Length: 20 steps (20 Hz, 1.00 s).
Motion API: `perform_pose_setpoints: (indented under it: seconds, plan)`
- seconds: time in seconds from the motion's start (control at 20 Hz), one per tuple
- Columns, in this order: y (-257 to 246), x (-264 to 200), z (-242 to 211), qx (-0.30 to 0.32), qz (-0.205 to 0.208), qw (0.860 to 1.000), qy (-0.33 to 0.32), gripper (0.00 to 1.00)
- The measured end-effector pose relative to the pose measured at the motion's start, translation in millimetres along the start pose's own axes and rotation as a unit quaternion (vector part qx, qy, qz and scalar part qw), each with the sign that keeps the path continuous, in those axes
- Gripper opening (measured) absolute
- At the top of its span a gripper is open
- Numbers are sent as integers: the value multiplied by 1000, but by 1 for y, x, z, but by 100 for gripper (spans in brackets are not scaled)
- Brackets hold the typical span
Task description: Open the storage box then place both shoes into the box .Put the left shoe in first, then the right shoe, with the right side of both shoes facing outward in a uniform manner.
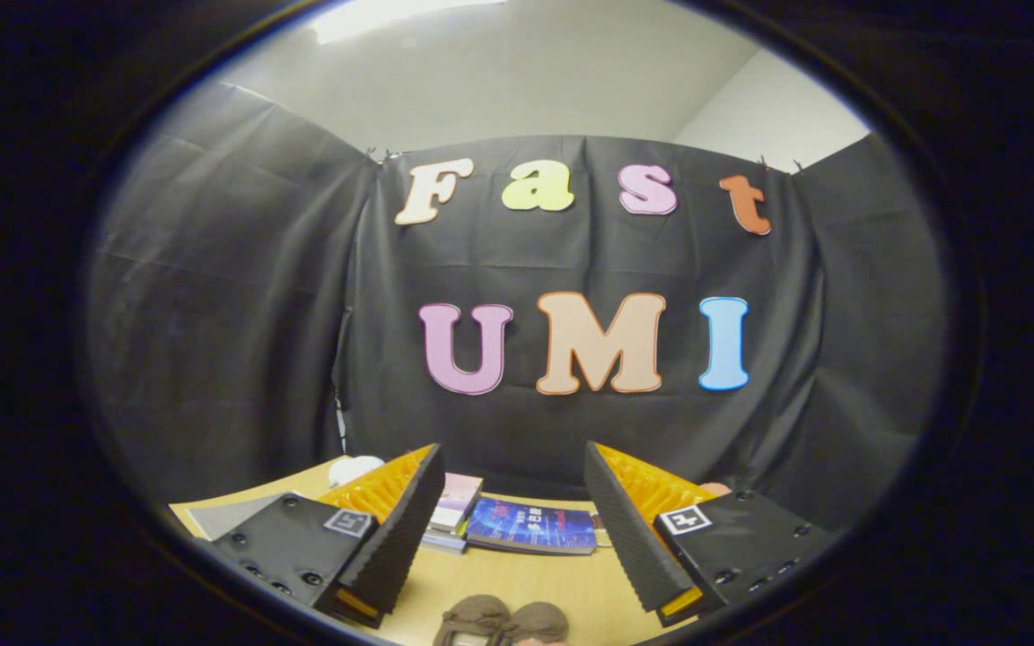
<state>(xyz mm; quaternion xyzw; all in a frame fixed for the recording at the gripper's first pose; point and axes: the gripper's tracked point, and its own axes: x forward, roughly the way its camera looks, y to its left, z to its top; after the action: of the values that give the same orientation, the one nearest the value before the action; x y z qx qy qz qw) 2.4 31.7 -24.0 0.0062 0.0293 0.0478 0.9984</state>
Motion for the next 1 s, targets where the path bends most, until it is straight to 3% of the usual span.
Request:
perform_pose_setpoints:
  seconds: [0.25,0.45,0.8,1.0]
  plan:
    - [38,4,-30,45,55,997,38,99]
    - [78,5,-75,109,106,983,99,99]
    - [140,-16,-184,244,157,925,244,99]
    - [166,-32,-228,323,172,880,303,99]
